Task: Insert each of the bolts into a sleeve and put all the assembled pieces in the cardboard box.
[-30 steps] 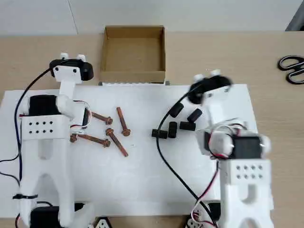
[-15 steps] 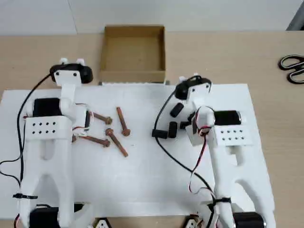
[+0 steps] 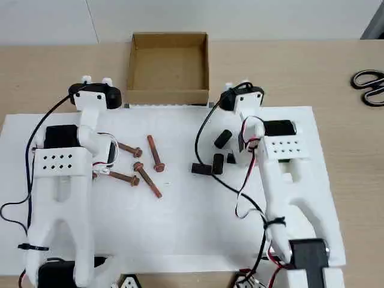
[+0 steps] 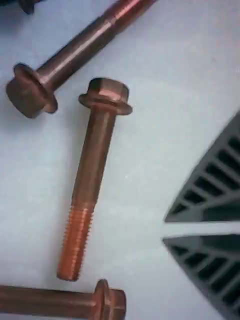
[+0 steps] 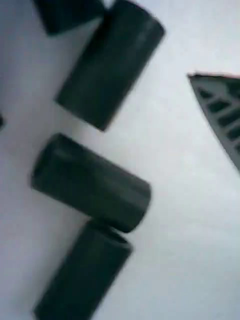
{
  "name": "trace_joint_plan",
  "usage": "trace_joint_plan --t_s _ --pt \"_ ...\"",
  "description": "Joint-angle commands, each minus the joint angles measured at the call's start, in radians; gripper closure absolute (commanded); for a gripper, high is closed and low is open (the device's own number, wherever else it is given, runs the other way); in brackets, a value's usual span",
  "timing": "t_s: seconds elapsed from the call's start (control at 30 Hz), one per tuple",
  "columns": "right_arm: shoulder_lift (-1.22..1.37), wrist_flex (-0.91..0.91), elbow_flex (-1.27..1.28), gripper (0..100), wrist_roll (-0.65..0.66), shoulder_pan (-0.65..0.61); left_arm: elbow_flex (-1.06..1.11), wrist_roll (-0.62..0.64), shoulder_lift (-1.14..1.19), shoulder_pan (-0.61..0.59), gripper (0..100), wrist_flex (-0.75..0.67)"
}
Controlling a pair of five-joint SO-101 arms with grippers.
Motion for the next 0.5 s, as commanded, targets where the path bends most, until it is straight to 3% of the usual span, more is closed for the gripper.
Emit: trace_joint_plan --t_s 0.0,0.47 --pt "0.035 -0.012 -0.087 65.2 -0.1 -0.03 -0.004 -0.006 -0.005 0.003 99 -0.021" --pt "0.073 0.027 -0.155 65.2 -0.287 -0.117 -0.004 -0.006 -0.005 0.003 99 -0.021"
